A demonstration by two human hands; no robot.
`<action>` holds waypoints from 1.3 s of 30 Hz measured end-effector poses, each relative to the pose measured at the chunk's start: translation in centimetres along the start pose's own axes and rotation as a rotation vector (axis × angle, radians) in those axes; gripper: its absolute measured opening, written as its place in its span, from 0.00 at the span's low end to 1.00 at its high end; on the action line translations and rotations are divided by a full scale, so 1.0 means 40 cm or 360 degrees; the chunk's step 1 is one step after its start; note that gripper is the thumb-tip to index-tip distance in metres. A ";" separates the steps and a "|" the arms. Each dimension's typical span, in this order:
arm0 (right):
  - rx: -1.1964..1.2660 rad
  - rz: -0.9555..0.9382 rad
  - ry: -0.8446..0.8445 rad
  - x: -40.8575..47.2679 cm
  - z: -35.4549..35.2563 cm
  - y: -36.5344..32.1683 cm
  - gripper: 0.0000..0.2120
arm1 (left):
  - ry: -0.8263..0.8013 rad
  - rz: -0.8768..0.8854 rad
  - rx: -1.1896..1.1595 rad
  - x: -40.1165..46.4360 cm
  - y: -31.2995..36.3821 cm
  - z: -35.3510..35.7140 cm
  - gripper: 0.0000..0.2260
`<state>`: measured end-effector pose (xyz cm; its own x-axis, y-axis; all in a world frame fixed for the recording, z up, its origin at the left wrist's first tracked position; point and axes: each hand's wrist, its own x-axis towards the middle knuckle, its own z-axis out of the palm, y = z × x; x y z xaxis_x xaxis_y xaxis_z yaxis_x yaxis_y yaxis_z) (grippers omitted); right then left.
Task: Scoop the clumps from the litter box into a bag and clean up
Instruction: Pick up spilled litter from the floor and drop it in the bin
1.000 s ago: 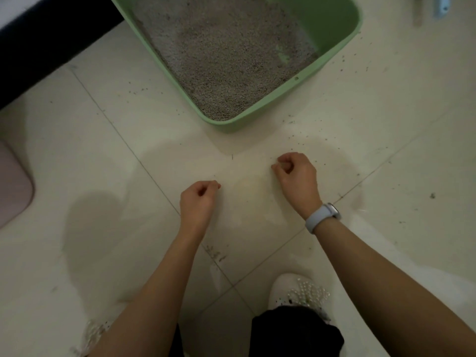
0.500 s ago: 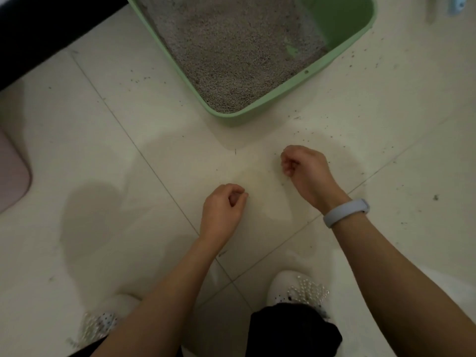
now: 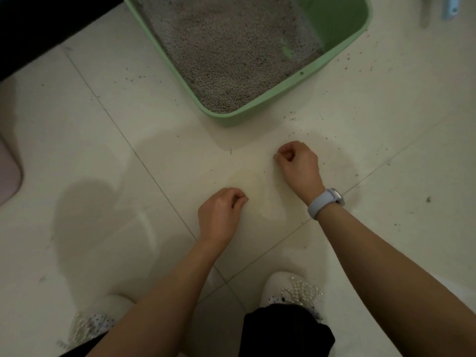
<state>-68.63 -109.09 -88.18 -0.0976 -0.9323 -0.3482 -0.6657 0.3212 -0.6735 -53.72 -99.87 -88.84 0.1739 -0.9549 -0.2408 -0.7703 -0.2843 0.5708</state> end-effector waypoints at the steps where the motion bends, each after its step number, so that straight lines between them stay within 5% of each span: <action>1: -0.0079 -0.0042 0.0001 0.004 0.007 0.001 0.07 | -0.0005 -0.0009 0.0030 0.001 0.001 -0.001 0.04; 5: -0.0281 -0.0107 -0.0005 0.006 0.027 0.007 0.07 | -0.0032 0.0017 0.0095 0.001 0.001 -0.004 0.05; 8: -0.0049 0.0014 -0.0016 0.004 0.016 -0.006 0.07 | -0.0110 -0.0100 -0.0018 0.009 0.002 -0.011 0.04; 10: 0.0517 0.0269 -0.0169 -0.001 -0.008 -0.024 0.07 | -0.0132 -0.0361 -0.0451 0.024 0.007 -0.027 0.02; 13: 0.1618 0.0600 -0.0640 -0.013 -0.048 -0.039 0.12 | -0.0194 -0.0893 -0.1653 0.048 0.007 -0.076 0.07; 15: 0.1834 0.0674 -0.0746 -0.022 -0.055 -0.037 0.14 | -0.0290 -0.1045 -0.2174 0.060 -0.005 -0.106 0.09; 17: 0.1691 0.0676 -0.0634 -0.030 -0.048 -0.035 0.14 | -0.0369 -0.1074 -0.2357 0.072 -0.020 -0.128 0.12; 21: 0.0333 0.0175 -0.0370 -0.048 -0.015 -0.015 0.07 | -0.0519 -0.1010 -0.2452 0.086 -0.043 -0.162 0.04; 24: 0.0023 0.0021 -0.0277 -0.058 0.016 -0.005 0.06 | -0.0564 -0.1001 -0.2544 0.090 -0.055 -0.179 0.08; 26: -0.0062 -0.0024 -0.0207 -0.059 0.036 -0.005 0.06 | -0.0405 -0.1135 -0.2499 0.096 -0.055 -0.181 0.03; 29: -0.0183 -0.0090 -0.0110 -0.062 0.055 -0.002 0.06 | -0.0077 -0.1239 -0.2037 0.110 -0.061 -0.169 0.13; 32: -0.0270 -0.0209 -0.0069 -0.076 0.067 0.004 0.06 | 0.0068 -0.0923 -0.1074 0.110 -0.078 -0.145 0.10; 35: -0.0318 -0.0264 -0.0056 -0.082 0.072 0.005 0.07 | 0.0112 -0.0601 -0.0630 0.108 -0.078 -0.128 0.03; 39: 0.0555 0.0250 -0.0219 -0.076 0.025 -0.027 0.08 | 0.0105 -0.0364 -0.0408 0.120 -0.063 -0.109 0.07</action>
<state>-66.87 -106.44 -87.07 -0.0624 -0.8441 -0.5325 -0.3574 0.5171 -0.7777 -48.27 -104.10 -88.02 0.3699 -0.8651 -0.3388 -0.5292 -0.4959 0.6885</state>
